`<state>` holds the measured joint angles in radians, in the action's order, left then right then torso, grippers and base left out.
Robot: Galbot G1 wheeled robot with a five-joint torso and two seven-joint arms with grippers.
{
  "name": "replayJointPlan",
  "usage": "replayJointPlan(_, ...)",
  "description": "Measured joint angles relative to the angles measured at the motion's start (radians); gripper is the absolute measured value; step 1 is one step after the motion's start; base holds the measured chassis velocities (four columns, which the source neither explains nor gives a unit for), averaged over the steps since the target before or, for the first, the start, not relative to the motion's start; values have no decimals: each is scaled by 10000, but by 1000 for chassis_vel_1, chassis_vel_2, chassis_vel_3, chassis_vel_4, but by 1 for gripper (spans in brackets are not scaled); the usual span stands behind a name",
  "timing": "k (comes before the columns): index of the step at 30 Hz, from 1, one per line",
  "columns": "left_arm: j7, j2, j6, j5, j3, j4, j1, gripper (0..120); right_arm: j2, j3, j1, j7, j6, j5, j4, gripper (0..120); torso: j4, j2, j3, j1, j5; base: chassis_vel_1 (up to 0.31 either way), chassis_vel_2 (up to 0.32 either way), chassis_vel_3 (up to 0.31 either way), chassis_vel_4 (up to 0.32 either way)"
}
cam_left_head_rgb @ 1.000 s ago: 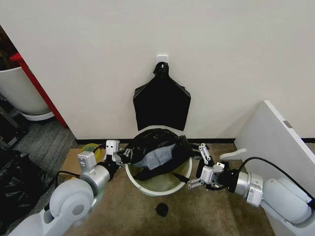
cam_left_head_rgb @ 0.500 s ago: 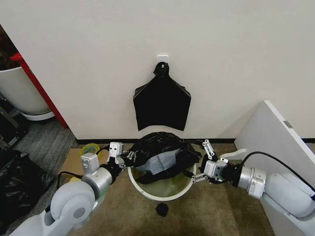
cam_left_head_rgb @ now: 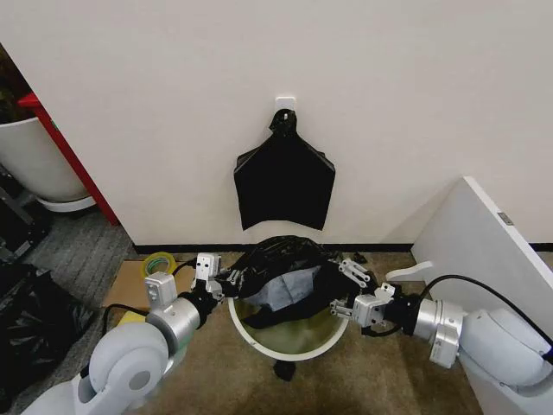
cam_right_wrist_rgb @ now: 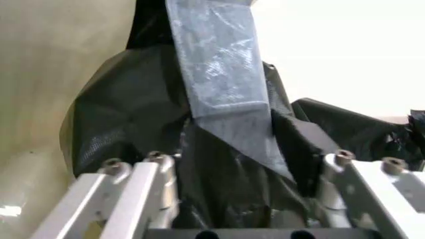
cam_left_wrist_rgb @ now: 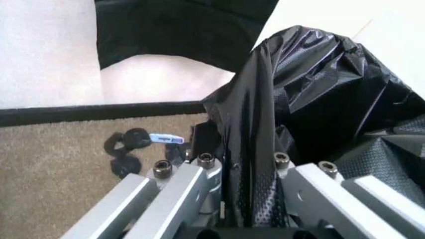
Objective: Place the garbage bag over the trash bin.
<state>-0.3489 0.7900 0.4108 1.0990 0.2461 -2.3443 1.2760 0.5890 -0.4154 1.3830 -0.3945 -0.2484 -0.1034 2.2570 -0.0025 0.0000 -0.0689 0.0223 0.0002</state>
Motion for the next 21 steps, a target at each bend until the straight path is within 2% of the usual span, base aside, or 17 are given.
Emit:
replayJointPlan(4,0,17,3,-6,0,1,12,5,12,4,35,9,-38,-2,-11,29,0,0,0,0,0,0,0,0,0)
replayJointPlan(9,0,65,18,-15,-18,68,-26,5,-24,48,93,34,-97,1,-38,5,0,0,0,0,0,0,0,0,0)
replayJointPlan(12,-21,108,25,71,-2,117,-55,5,-75,39,136,51,-172,31,-42,0,0,0,0,0,0,0,0,0,0)
replayJointPlan(21,-452,313,20,1194,530,509,-226,5,-588,-196,618,160,-930,519,-56,0,0,0,0,0,1,0,0,0,0)
